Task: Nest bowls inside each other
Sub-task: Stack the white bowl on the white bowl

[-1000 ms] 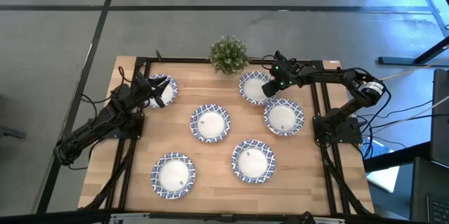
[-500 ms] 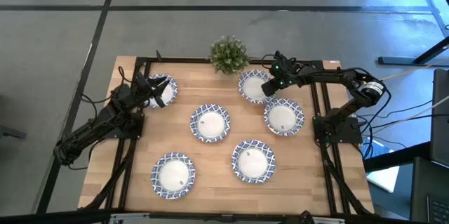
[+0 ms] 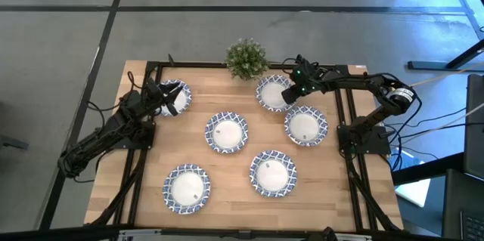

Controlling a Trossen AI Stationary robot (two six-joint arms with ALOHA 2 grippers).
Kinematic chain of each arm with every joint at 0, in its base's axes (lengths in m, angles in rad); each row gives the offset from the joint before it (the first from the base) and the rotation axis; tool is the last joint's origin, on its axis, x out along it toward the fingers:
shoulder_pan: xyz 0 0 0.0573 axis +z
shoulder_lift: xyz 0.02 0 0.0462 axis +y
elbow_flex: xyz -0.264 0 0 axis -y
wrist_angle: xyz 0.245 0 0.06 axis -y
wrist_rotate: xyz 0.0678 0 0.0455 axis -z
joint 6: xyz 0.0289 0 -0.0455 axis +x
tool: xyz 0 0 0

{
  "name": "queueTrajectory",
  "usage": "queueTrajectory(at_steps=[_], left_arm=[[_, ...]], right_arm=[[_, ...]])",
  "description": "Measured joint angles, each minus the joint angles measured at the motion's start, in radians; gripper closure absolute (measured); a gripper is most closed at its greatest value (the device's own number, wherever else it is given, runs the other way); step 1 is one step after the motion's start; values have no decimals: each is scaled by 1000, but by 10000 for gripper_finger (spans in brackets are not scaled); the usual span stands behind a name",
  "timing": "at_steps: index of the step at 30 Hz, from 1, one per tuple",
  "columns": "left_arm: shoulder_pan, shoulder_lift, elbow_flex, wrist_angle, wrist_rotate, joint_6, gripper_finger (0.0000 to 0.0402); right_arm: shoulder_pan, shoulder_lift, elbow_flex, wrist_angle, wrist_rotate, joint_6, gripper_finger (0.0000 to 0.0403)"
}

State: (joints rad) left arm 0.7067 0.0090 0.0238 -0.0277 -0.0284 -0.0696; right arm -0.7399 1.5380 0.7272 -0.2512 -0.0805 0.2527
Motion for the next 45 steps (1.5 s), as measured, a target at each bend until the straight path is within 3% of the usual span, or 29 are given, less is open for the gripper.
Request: queueTrajectory(at_steps=[8,18,25,35,45], left_arm=[[0,0,0,0,0,0,306],[0,0,0,0,0,1,306],[0,0,0,0,0,1,306],[0,0,0,0,0,1,306],[0,0,0,0,0,1,306]], right_arm=[[0,-7,134,-60,-27,-33,397],[8,-8,340,-336,-29,-104,398],[49,-8,358,-375,-144,-132,399],[224,-8,358,-449,-158,-188,398],[399,-8,358,-318,-192,-167,399]])
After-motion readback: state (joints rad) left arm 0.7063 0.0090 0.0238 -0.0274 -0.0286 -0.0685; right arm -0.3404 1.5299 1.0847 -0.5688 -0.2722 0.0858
